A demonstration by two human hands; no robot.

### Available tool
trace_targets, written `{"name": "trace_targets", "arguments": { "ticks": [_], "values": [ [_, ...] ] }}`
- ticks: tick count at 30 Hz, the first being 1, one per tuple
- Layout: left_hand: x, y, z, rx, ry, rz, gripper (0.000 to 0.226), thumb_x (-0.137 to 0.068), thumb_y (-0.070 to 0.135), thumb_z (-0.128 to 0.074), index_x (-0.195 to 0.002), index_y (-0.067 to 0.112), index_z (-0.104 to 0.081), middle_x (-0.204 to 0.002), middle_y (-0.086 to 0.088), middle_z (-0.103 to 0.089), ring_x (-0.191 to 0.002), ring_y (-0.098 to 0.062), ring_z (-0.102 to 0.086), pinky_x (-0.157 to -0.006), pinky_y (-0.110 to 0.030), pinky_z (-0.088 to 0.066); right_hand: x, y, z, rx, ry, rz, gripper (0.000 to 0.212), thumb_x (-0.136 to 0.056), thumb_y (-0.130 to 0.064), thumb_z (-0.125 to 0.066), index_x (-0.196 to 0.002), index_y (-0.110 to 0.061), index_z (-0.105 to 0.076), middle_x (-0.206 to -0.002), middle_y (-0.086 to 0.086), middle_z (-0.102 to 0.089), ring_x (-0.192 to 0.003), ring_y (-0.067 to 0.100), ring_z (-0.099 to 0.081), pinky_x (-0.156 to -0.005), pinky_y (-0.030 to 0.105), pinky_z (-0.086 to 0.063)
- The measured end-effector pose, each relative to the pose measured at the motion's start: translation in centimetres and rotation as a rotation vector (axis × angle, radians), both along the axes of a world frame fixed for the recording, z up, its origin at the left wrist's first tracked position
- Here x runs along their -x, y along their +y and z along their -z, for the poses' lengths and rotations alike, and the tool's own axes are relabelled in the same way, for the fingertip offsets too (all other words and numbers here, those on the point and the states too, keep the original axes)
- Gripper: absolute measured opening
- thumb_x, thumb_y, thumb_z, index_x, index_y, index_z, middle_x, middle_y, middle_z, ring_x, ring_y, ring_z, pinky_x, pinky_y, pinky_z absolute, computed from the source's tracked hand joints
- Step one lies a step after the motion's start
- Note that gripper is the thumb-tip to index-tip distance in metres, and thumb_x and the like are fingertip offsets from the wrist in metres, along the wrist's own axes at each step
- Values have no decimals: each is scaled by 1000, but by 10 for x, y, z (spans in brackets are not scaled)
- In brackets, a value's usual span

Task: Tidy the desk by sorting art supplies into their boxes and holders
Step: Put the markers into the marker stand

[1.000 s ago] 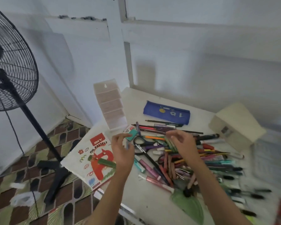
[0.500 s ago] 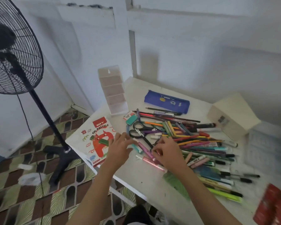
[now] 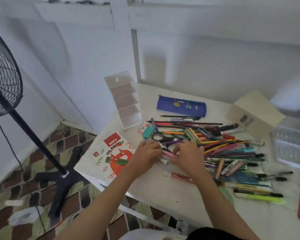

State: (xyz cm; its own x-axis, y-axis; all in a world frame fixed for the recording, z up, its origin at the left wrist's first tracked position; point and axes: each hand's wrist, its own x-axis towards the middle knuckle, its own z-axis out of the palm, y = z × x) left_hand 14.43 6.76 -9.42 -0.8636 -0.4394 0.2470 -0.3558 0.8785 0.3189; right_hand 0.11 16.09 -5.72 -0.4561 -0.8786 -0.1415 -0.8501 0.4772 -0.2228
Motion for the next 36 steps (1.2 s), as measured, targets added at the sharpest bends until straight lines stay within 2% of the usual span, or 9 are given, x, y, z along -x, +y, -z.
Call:
{"name": "trace_targets", "arguments": {
  "ticks": [4, 8, 13, 16, 20, 22, 25, 29, 36],
  "values": [
    [-4, -11, -8, -334, 267, -55, 16, -74, 10, -76, -84, 17, -65, -92, 2, -66, -90, -12, -54, -77, -23, -42, 10, 4, -6, 284, -225, 188, 10, -80, -37, -68, -86, -29, -70, -85, -11, -62, -92, 12, -53, -83, 37, -42],
    [-4, -17, -35, -548, 406, -138, 15, -73, 4, -77, -82, 7, -65, -85, -5, -68, -79, -11, -59, -71, -7, -38, 10, 5, -8, 577, -563, 300, 11, -86, -19, -66, -95, -16, -71, -82, 1, -69, -64, 5, -60, -54, 13, -46],
    [-5, -29, -55, -673, 518, -217, 31, -71, 6, -80, -89, 25, -64, -86, 7, -66, -71, -9, -57, -64, -10, -40, 3, -4, -17, 791, -625, 373, 7, -81, -19, -72, -84, -15, -67, -69, -1, -68, -58, 6, -63, -56, 19, -50],
    [-9, -37, -66, -615, 575, -227, 34, -69, 3, -80, -90, 25, -66, -88, -1, -64, -68, -14, -57, -63, -14, -44, -3, -13, -28, 899, -668, 350, 9, -78, -18, -75, -77, -16, -67, -69, 0, -66, -55, 7, -60, -54, 16, -47],
    [-20, -44, -87, -531, 668, -327, 24, -70, 1, -79, -87, 15, -69, -88, 0, -65, -66, -5, -61, -64, -13, -48, -9, -31, -40, 975, -790, 283, 9, -77, -14, -76, -78, -17, -68, -75, 8, -67, -67, 24, -63, -62, 32, -53],
    [-26, -46, -100, -496, 722, -369, 21, -72, -1, -76, -86, 13, -68, -87, 5, -66, -69, 0, -62, -67, -11, -49, -11, -42, -48, 969, -843, 212, 9, -78, -12, -75, -84, -17, -70, -79, 4, -69, -73, 20, -67, -67, 27, -55],
    [-34, -48, -120, -466, 806, -432, 27, -76, 2, -74, -85, 25, -66, -86, 19, -65, -77, 2, -64, -72, -11, -51, -14, -60, -68, 965, -887, 70, 12, -84, -10, -68, -94, -17, -70, -88, 5, -70, -76, 15, -69, -72, 24, -56],
    [-39, -51, -134, -303, 908, -465, 29, -76, 5, -74, -88, 29, -64, -90, 16, -64, -83, 2, -63, -73, -10, -50, -17, -77, -94, 1005, -898, -108, 16, -88, -11, -62, -102, -17, -66, -97, 1, -69, -80, 10, -69, -73, 18, -54],
    [-39, -63, -125, 0, 877, -535, 18, -77, 2, -74, -93, 10, -70, -91, 10, -60, -81, 5, -57, -71, -14, -52, -27, -104, -104, 1063, -664, -424, 29, -83, 0, -67, -96, -25, -64, -92, -11, -61, -82, -5, -59, -71, 6, -47]
  ]
}}
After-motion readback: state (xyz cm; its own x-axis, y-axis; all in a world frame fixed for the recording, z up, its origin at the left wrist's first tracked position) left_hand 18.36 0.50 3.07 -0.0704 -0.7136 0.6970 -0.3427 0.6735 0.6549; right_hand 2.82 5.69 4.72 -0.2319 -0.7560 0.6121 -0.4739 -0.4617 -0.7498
